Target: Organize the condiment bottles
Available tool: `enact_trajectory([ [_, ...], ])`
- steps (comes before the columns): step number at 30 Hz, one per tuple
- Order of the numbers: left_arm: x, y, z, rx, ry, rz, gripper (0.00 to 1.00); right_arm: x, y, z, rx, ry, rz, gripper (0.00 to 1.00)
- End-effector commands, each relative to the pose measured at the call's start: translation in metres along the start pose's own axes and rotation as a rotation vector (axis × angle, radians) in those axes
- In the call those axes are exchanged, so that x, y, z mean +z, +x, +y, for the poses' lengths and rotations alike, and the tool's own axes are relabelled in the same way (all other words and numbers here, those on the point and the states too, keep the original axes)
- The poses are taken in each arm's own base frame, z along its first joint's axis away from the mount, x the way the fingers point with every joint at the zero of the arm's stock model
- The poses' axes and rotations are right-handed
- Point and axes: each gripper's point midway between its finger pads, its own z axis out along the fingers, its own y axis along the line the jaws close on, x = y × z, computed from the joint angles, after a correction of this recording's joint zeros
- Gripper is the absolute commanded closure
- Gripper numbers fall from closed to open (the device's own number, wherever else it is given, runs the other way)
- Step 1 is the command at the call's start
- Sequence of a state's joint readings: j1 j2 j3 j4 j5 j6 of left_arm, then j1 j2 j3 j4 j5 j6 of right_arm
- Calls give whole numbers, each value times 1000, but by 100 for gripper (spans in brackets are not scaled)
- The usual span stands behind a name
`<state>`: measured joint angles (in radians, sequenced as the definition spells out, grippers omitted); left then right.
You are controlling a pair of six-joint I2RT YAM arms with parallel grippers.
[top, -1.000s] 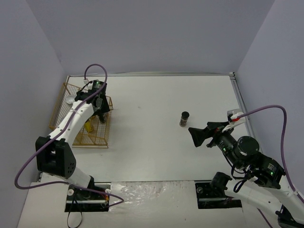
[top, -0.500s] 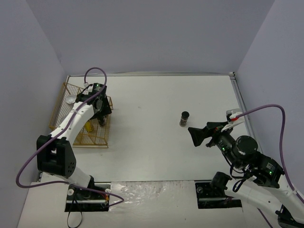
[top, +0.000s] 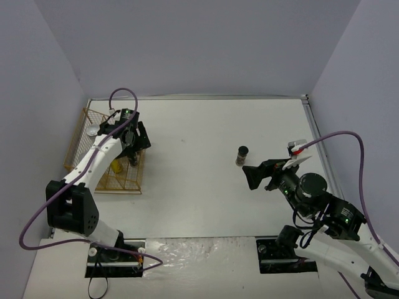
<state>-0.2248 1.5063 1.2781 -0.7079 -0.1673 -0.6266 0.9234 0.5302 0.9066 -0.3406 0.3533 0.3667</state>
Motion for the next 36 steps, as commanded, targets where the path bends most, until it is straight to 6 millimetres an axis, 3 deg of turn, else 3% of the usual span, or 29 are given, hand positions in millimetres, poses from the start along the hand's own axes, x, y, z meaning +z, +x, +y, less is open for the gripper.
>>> enact_trajectory([
  [1, -26, -9, 3, -63, 26, -39, 22, 17, -11, 4, 6, 44, -23, 0],
  [9, -46, 2, -5, -107, 105, -8, 20, 30, -4, -19, 5, 207, -21, 0],
  [16, -71, 2, -21, -96, 210, -5, 18, 63, 13, -28, -32, 295, 96, 0],
  [22, -98, 0, -40, -38, 319, 1, 16, 93, 21, -67, -36, 374, 195, 0],
  [28, -123, -3, -56, 140, 396, -67, 12, 131, 50, -91, 15, 362, 329, 2],
  [36, -148, -4, -53, 345, 472, -211, 8, 170, 87, -113, -7, 412, 450, 6],
])
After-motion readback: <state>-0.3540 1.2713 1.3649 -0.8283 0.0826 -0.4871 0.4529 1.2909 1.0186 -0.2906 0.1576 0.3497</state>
